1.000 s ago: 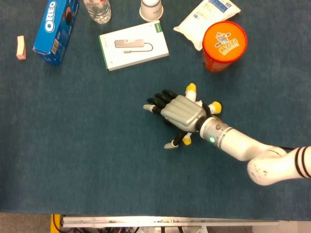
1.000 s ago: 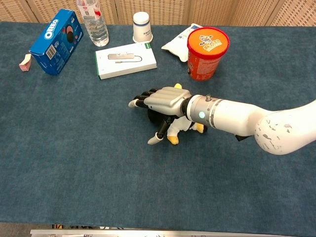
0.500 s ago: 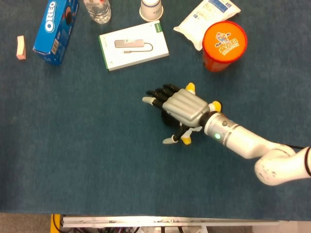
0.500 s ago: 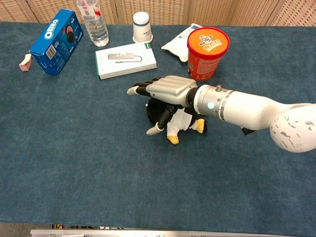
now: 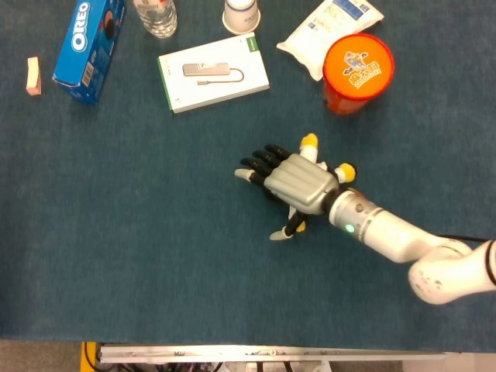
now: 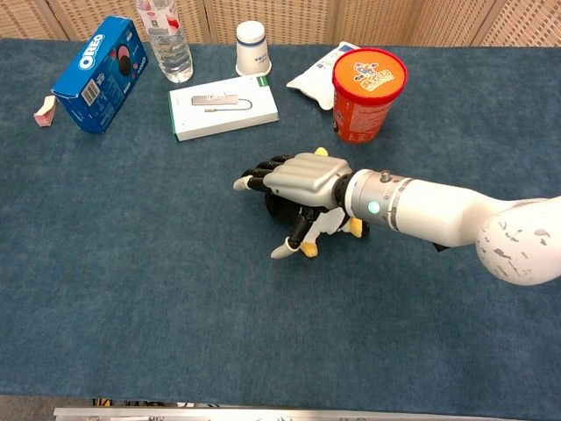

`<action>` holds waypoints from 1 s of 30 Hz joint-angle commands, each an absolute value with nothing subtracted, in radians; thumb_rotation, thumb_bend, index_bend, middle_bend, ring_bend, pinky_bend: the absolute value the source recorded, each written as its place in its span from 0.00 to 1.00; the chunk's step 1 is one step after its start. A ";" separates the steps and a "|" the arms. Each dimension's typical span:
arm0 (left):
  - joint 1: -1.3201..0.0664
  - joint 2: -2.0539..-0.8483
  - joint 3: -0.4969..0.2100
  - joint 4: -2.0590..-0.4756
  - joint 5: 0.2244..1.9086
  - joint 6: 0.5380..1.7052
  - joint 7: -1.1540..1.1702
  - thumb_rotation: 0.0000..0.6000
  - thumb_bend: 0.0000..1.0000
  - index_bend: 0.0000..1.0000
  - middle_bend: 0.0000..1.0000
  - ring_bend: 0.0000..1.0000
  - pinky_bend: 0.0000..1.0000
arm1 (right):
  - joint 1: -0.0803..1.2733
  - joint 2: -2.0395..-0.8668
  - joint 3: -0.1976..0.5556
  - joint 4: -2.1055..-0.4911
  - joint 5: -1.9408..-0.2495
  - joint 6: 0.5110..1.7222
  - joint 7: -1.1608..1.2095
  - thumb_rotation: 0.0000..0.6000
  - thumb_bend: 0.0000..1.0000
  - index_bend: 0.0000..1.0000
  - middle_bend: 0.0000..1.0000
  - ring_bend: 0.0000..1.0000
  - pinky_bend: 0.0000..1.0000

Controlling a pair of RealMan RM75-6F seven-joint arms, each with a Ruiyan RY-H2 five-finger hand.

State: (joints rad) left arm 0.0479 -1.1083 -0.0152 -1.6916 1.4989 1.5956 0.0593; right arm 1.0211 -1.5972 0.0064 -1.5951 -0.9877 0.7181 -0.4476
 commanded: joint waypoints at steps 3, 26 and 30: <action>0.044 -1.112 -0.017 -1.687 1.496 1.589 0.061 1.00 0.25 0.00 0.00 0.00 0.02 | 0.995 -1.550 0.017 -1.639 -1.016 0.753 -0.416 0.58 0.00 0.00 0.01 0.00 0.00; 0.047 -1.118 -0.016 -1.677 1.496 1.585 0.053 1.00 0.25 0.00 0.00 0.00 0.02 | 1.018 -1.581 -0.037 -1.632 -0.975 0.756 -0.498 0.58 0.00 0.00 0.01 0.00 0.00; 0.045 -1.120 -0.017 -1.682 1.499 1.586 0.058 1.00 0.25 0.00 0.00 0.00 0.02 | 0.982 -1.521 -0.047 -1.680 -1.032 0.795 -0.465 0.58 0.00 0.00 0.01 0.00 0.00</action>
